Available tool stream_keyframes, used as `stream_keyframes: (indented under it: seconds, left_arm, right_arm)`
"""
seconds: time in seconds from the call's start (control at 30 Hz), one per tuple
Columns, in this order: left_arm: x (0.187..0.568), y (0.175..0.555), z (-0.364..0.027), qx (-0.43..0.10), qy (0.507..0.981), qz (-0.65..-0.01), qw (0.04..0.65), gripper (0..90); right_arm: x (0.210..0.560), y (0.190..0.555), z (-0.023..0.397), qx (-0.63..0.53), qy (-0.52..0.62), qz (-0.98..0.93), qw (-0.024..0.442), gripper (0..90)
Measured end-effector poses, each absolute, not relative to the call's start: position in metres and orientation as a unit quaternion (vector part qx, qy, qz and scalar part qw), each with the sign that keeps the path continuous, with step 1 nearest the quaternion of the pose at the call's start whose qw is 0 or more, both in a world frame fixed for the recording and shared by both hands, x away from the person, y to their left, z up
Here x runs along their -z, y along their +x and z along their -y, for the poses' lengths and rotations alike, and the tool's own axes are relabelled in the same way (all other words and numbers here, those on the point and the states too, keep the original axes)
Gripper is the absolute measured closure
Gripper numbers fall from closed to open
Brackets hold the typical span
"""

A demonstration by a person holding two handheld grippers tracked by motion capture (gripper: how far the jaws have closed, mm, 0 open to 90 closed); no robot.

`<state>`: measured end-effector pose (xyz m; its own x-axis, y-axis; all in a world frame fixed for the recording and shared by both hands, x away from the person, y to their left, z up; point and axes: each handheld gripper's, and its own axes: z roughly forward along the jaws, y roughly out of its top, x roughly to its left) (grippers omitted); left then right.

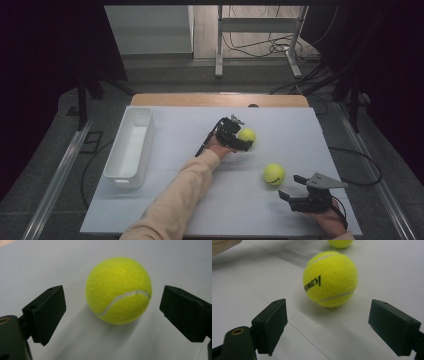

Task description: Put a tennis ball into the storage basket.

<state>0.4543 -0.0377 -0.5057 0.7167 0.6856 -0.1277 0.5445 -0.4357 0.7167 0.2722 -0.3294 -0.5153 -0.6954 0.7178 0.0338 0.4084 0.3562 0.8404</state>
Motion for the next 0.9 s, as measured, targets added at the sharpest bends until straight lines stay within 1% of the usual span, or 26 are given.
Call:
stream_keyframes:
  seconds: [0.33,0.6,0.7,0.8,0.83,0.87,0.9]
  left_arm:
    - [0.511,0.46,0.049,-0.084,0.845,-0.359,0.387,7.6]
    - [0.516,0.464,0.056,-0.088,0.85,-0.361,0.373,7.9]
    - [0.518,0.465,0.056,-0.086,0.85,-0.364,0.371,9.5]
    - [0.518,0.465,0.055,-0.081,0.851,-0.362,0.372,17.6]
    - [0.517,0.465,0.055,-0.076,0.85,-0.36,0.377,22.5]
    - [0.517,0.464,0.056,-0.079,0.852,-0.357,0.375,25.5]
    - [0.516,0.463,0.056,-0.082,0.853,-0.357,0.373,25.9]
  right_arm:
    - [0.515,0.272,0.33,-0.445,0.351,-0.806,0.174,16.0]
    - [0.515,0.272,0.33,-0.445,0.351,-0.806,0.173,16.0]
    - [0.515,0.273,0.33,-0.445,0.351,-0.806,0.174,16.0]
    - [0.515,0.273,0.33,-0.445,0.351,-0.806,0.174,16.0]
    - [0.515,0.272,0.33,-0.444,0.351,-0.806,0.174,16.0]
    - [0.515,0.272,0.33,-0.444,0.351,-0.806,0.174,16.0]
    - [0.515,0.272,0.33,-0.444,0.351,-0.806,0.174,16.0]
